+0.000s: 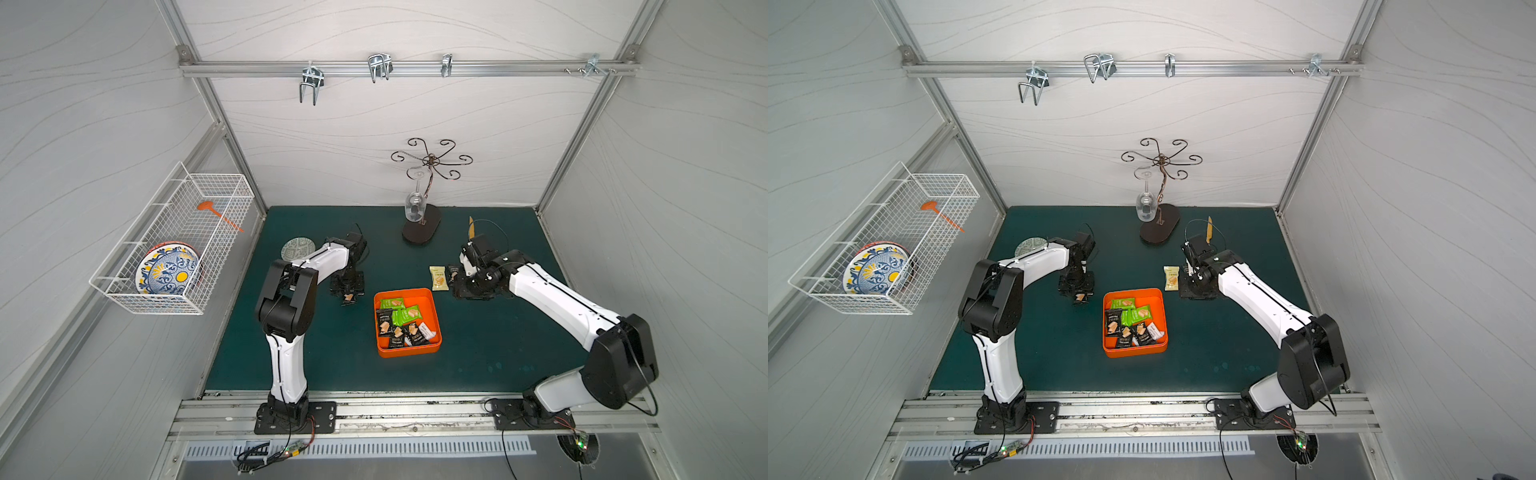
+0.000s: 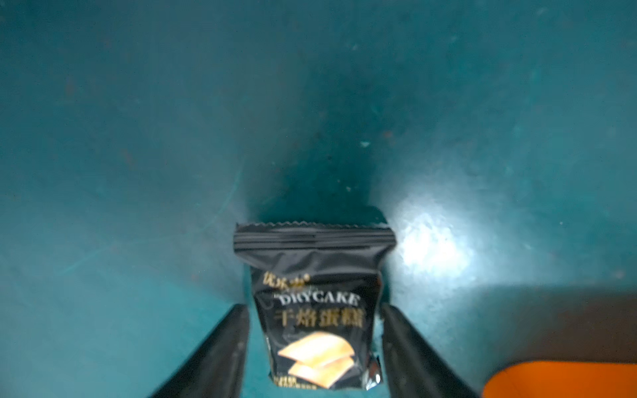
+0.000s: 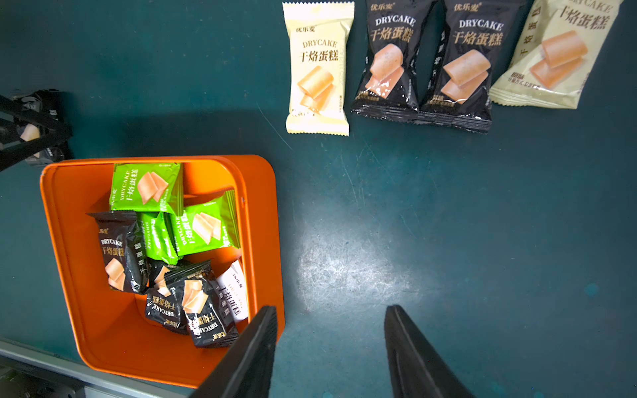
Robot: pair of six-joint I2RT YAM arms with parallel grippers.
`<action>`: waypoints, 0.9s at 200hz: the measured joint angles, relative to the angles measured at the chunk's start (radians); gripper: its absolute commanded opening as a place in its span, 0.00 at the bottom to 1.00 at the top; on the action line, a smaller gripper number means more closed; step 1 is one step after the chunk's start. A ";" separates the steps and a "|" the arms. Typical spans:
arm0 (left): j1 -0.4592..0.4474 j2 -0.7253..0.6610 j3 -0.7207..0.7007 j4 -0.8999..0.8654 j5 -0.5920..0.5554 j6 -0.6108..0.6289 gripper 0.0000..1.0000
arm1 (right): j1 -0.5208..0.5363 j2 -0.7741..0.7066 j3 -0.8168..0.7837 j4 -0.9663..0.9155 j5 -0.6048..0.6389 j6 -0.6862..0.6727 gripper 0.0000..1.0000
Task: Take the cookies out of the storage box
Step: Place the cookie at the center of the board.
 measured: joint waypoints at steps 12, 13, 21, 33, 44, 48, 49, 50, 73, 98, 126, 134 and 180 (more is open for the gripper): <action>0.000 -0.011 0.013 -0.009 0.000 -0.001 0.67 | 0.000 0.000 0.000 0.000 0.000 0.000 0.55; 0.000 -0.013 0.014 -0.010 0.000 -0.001 0.67 | 0.000 0.000 0.000 0.000 0.000 0.000 0.55; 0.000 -0.027 0.024 -0.018 0.000 -0.003 0.67 | 0.000 0.000 0.000 0.000 0.000 0.000 0.55; 0.000 -0.053 0.040 -0.033 0.000 -0.006 0.67 | 0.000 0.000 0.000 -0.001 0.000 0.000 0.55; 0.000 -0.078 0.058 -0.053 0.001 -0.011 0.67 | 0.000 0.000 0.000 -0.002 -0.002 0.001 0.55; 0.000 -0.088 0.064 -0.059 0.001 -0.014 0.67 | 0.000 0.000 0.000 -0.003 -0.003 0.001 0.55; 0.000 -0.092 0.067 -0.062 0.002 -0.015 0.67 | 0.000 0.000 0.000 -0.003 -0.003 0.001 0.55; 0.000 -0.093 0.068 -0.063 0.002 -0.016 0.67 | 0.000 0.000 0.000 -0.003 -0.003 0.001 0.55; -0.003 -0.172 0.096 -0.105 0.030 -0.048 0.71 | 0.000 0.000 0.009 -0.019 -0.013 0.009 0.55; -0.032 -0.274 0.098 -0.152 0.049 -0.099 0.70 | 0.002 0.000 0.035 -0.032 -0.032 0.022 0.55; -0.145 -0.377 0.068 -0.158 0.053 -0.169 0.69 | 0.005 0.004 0.037 -0.030 -0.045 0.033 0.55; -0.180 -0.406 0.037 -0.145 0.059 -0.195 0.68 | 0.006 0.005 0.031 -0.020 -0.046 0.036 0.55; -0.349 -0.489 -0.155 -0.084 0.048 -0.349 0.68 | 0.010 0.005 -0.032 0.031 -0.048 0.038 0.55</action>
